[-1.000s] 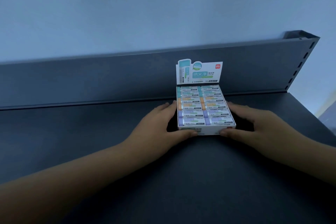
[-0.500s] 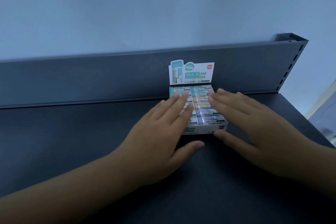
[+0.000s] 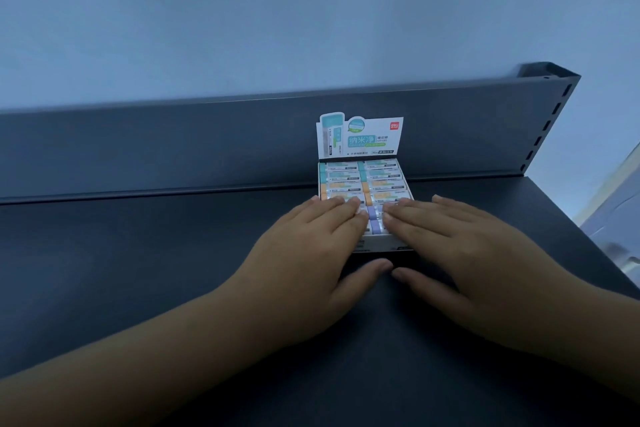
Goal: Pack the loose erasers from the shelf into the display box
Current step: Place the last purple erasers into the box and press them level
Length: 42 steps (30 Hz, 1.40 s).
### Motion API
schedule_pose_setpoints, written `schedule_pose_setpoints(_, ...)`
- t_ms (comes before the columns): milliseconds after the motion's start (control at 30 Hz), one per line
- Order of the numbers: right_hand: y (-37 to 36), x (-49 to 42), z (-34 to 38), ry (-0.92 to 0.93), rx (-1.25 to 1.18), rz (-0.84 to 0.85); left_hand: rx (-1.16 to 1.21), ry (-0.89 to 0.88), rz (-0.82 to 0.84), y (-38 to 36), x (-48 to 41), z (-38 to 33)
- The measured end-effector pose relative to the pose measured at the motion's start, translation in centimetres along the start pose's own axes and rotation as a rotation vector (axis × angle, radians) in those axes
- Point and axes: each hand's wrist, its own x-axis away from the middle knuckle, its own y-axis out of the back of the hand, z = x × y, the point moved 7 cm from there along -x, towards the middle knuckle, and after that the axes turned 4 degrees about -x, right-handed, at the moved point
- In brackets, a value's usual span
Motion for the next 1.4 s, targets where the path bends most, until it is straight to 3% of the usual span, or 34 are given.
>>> schedule_pose_setpoints(67, 0.5, -0.3, -1.3, -0.104, -0.183, -0.019, 0.126, 0.089, 0.002, 0.1, -0.3, 1.2)
schedule_pose_setpoints(200, -0.5, -1.4, -6.7, -0.527, -0.627, 0.017, 0.489, 0.269, 0.092, -0.9, -1.8, 4.0)
schedule_pose_setpoints(267, -1.3, -2.3, -7.5, -0.534, -0.711, 0.099, 0.470, 0.327, 0.172, -2.2, -2.6, 5.2)
schedule_pose_setpoints(367, -2.1, -3.5, -6.4, -0.373, -0.649, 0.213, 0.550, 0.326, 0.231, -3.4, -3.4, 5.5)
schedule_pose_setpoints(533, -2.2, -4.3, -5.8, -0.268, -0.501, 0.210, 0.611, 0.296, 0.179, -3.4, -3.4, 5.3)
schedule_pose_setpoints(700, -2.4, -4.2, -5.8, -0.284, -0.456, 0.187, 0.620, 0.328, 0.145, -3.1, -3.1, 5.2)
schedule_pose_setpoints(867, -2.4, -3.8, -5.0, -0.333, -0.350, 0.137, 0.709, 0.333, 0.220, -2.1, -3.1, 4.6)
schedule_pose_setpoints(967, -1.9, -2.2, -3.5, -0.336, -0.356, 0.064, 0.737, 0.402, 0.135, -1.0, -1.5, 4.6)
schedule_pose_setpoints(1100, 0.1, 0.8, -2.2, -0.526, -0.528, -0.245, 0.745, 0.543, -0.031, -0.2, 0.7, 4.4)
schedule_pose_setpoints(1233, -0.1, 0.5, -1.2, -0.622, -0.615, -0.213, 0.818, 0.595, -0.083, -0.5, 0.9, 3.7)
schedule_pose_setpoints(1400, 0.4, 0.3, -2.2, -0.782, -0.746, -0.120, 1.013, 0.685, -0.026, -0.6, 1.0, 3.6)
